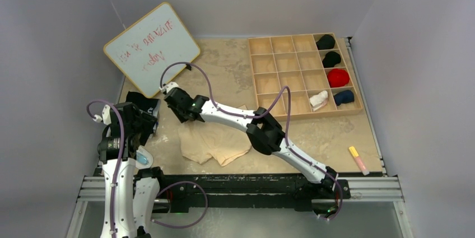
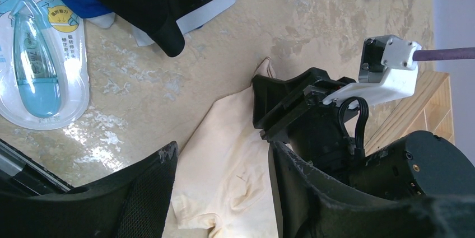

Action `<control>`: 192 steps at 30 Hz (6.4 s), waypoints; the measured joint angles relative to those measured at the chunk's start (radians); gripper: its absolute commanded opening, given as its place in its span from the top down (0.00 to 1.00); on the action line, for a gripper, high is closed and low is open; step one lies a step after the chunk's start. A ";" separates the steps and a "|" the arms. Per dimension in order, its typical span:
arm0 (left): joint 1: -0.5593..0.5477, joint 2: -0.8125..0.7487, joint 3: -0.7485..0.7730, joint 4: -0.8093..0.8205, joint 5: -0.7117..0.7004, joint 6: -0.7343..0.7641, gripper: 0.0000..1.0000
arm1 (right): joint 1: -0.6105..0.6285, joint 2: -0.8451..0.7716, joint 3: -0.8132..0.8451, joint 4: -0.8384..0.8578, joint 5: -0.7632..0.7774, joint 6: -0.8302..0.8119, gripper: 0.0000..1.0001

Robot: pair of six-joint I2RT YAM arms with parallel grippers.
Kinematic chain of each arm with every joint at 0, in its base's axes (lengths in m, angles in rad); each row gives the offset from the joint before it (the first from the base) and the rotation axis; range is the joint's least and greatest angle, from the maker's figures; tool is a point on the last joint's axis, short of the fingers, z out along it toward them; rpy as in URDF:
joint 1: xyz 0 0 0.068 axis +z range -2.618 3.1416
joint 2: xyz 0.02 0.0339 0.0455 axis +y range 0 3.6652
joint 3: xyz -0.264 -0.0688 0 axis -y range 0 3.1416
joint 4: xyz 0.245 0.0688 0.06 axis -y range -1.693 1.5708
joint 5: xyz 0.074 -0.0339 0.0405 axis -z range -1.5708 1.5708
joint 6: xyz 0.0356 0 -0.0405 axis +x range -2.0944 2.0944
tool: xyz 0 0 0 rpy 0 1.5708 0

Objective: Roll the underwear
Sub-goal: Fold the underwear at the center of the board.

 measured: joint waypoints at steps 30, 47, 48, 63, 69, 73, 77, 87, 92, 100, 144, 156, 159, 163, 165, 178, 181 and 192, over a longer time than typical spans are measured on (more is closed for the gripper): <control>-0.049 0.320 -0.297 0.676 0.667 0.151 0.36 | -0.373 -0.530 -0.909 0.565 -0.872 0.172 1.00; -0.266 0.673 -0.204 0.800 0.565 0.241 0.37 | -0.561 -0.550 -1.048 0.520 -0.866 0.220 0.99; -0.266 0.676 -0.204 0.800 0.565 0.248 0.37 | -0.557 -0.550 -1.048 0.518 -0.866 0.220 0.98; -0.270 0.880 -0.138 0.792 0.636 0.331 0.59 | -0.549 -0.550 -1.044 0.486 -0.866 0.220 0.98; -0.272 0.896 -0.143 0.857 0.691 0.312 1.00 | -0.549 -0.550 -0.999 0.444 -0.872 0.220 0.95; -0.272 0.785 -0.163 0.861 0.670 0.290 1.00 | -0.549 -0.550 -0.959 0.438 -0.873 0.229 0.93; -0.273 0.575 -0.182 0.814 0.578 0.269 1.00 | -0.541 -0.549 -0.935 0.443 -0.872 0.267 0.91; -0.272 0.175 -0.204 0.499 0.221 0.174 1.00 | -0.409 -0.427 -0.691 0.416 -0.808 0.356 0.89; -0.272 0.062 -0.236 0.430 0.173 0.157 1.00 | -0.365 -0.390 -0.644 0.426 -0.818 0.393 0.89; -0.302 0.053 -0.319 0.582 0.402 0.197 1.00 | -0.468 -0.506 -0.891 0.490 -0.840 0.360 0.82; -0.856 0.494 -0.182 0.616 0.227 0.269 0.51 | -0.543 -0.423 -0.829 0.364 -1.002 0.195 0.55; -0.856 0.455 -0.183 0.626 0.205 0.255 0.51 | -0.530 -0.412 -0.778 0.357 -1.044 0.217 0.61; -0.858 0.455 -0.184 0.626 0.200 0.255 0.51 | -0.524 -0.396 -0.766 0.351 -1.044 0.214 0.63; -0.861 0.455 -0.188 0.628 0.192 0.254 0.51 | -0.514 -0.383 -0.766 0.329 -1.039 0.208 0.79; -0.861 0.455 -0.196 0.629 0.189 0.252 0.51 | -0.510 -0.382 -0.766 0.322 -1.036 0.203 0.90; -0.982 0.630 -0.155 0.629 0.132 0.247 0.54 | -0.504 -0.409 -0.770 0.311 -0.964 0.246 0.98; -1.031 0.710 -0.109 0.612 0.088 0.237 0.57 | -0.504 -0.430 -0.776 0.301 -0.943 0.262 0.97; -1.144 0.893 0.040 0.521 -0.073 0.187 0.75 | -0.503 -0.436 -0.776 0.283 -0.908 0.283 0.96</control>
